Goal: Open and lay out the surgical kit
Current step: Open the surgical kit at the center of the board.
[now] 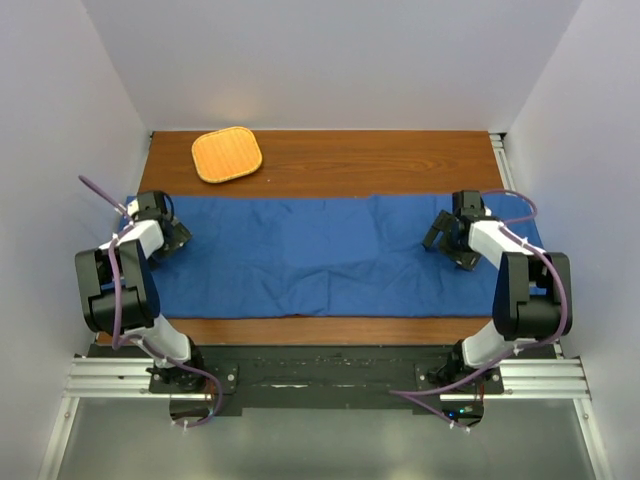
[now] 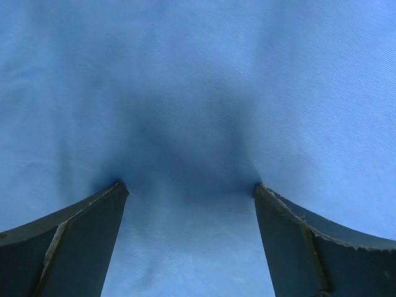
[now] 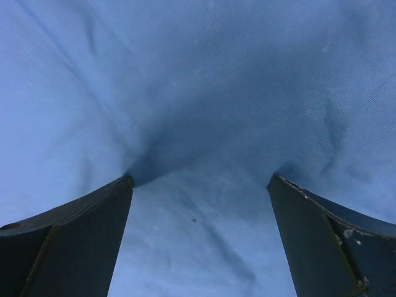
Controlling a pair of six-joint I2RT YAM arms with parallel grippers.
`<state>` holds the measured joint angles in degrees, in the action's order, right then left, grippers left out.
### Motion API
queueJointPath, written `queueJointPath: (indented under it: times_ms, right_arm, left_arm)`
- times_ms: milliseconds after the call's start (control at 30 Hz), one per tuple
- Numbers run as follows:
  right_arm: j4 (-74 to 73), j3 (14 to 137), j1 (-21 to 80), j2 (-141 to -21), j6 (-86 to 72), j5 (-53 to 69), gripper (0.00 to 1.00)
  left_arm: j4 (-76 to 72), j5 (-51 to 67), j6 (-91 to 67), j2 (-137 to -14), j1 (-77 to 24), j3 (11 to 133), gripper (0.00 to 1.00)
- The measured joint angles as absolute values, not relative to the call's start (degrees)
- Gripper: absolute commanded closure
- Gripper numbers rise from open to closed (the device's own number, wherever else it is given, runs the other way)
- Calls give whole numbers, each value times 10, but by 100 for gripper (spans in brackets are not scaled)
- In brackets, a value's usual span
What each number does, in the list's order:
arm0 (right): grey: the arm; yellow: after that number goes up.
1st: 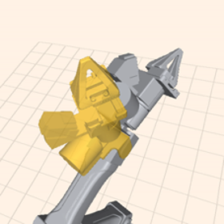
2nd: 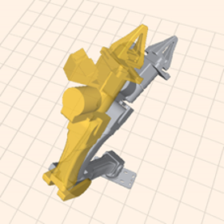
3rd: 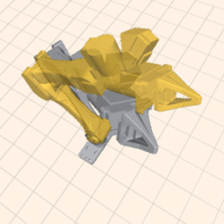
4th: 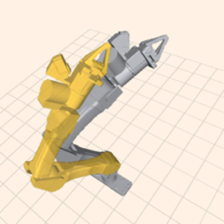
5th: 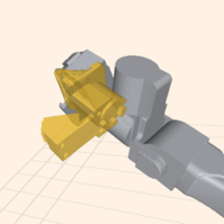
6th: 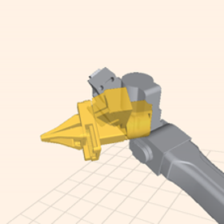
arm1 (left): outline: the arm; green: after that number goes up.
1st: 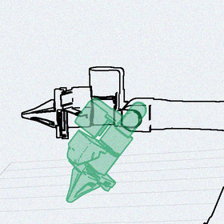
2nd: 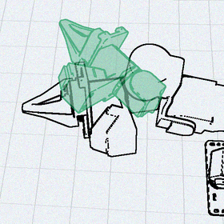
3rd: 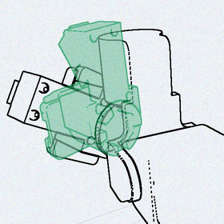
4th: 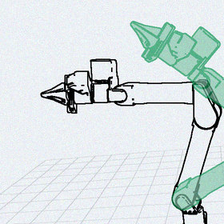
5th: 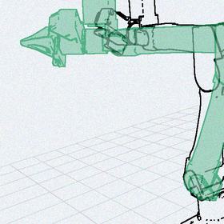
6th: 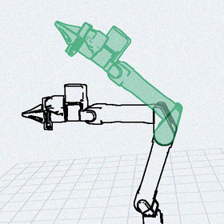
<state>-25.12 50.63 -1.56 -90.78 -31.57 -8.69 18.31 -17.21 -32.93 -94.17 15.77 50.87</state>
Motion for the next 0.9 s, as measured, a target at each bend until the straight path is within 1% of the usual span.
queueJointPath:
  times_ms: [367, 600, 700, 800, 900]
  right_arm:
    - [-229, 426, -69, -826, -362, -47, 2]
    - [-261, 427, -89, -813, -372, -39, 2]
    - [-298, 451, -84, -815, -372, -41, 1]
    - [-321, 508, -63, -827, -367, -63, 1]
    - [-321, 570, -41, -845, -354, -85, 1]
  left_arm:
    - [179, -196, -331, -934, 200, 496, 12]
    - [209, -223, -338, -937, 212, 512, 12]
    - [266, -255, -341, -951, 200, 551, 12]
    - [334, -293, -356, -976, 157, 636, 12]
    - [366, -306, -371, -1002, 101, 732, 15]
